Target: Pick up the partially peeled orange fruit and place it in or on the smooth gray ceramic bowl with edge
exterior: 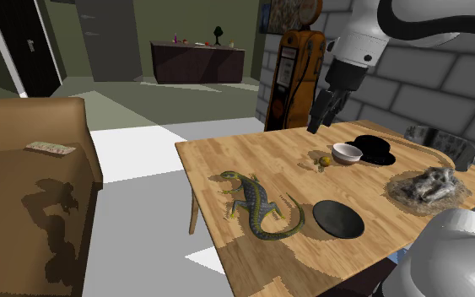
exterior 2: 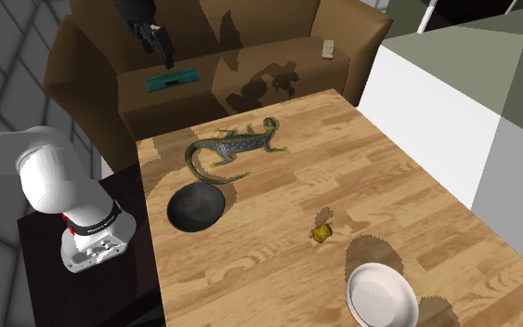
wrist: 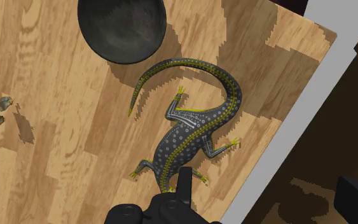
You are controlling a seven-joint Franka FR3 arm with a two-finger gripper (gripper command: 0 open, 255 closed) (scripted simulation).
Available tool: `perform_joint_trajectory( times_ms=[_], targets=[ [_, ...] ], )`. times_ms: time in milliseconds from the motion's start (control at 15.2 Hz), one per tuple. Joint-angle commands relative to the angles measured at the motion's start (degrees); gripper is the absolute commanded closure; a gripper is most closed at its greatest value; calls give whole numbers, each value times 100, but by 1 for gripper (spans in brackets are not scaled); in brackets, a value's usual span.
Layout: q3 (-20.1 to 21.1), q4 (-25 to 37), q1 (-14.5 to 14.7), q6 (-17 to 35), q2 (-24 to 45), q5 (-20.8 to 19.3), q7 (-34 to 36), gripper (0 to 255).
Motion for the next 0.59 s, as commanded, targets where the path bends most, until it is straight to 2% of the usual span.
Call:
perform_joint_trajectory(
  times_ms=[0,528],
  targets=[
    [0,0,0,0,0,0,0,0],
    [-776,-381,-290,806,580,-419,-877,0]
  ],
)
